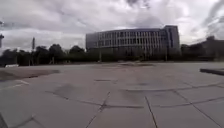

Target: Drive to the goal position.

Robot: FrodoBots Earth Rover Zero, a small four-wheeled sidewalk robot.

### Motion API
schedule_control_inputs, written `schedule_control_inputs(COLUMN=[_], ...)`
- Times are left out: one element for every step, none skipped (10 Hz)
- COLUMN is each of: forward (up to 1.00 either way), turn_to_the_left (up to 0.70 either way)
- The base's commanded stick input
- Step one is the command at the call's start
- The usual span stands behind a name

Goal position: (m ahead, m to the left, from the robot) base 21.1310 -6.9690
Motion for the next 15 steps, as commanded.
schedule_control_inputs(forward=[0.70, 0.70, 0.70, 0.70, 0.70, 0.70, 0.70, 0.70, 0.70, 0.70, 0.70, 0.70, 0.70, 0.70, 0.70], turn_to_the_left=[-0.34, -0.34, -0.34, -0.34, -0.34, -0.34, -0.34, -0.33, -0.14, 0.01, 0.01, 0.01, 0.01, 0.01, 0.01])
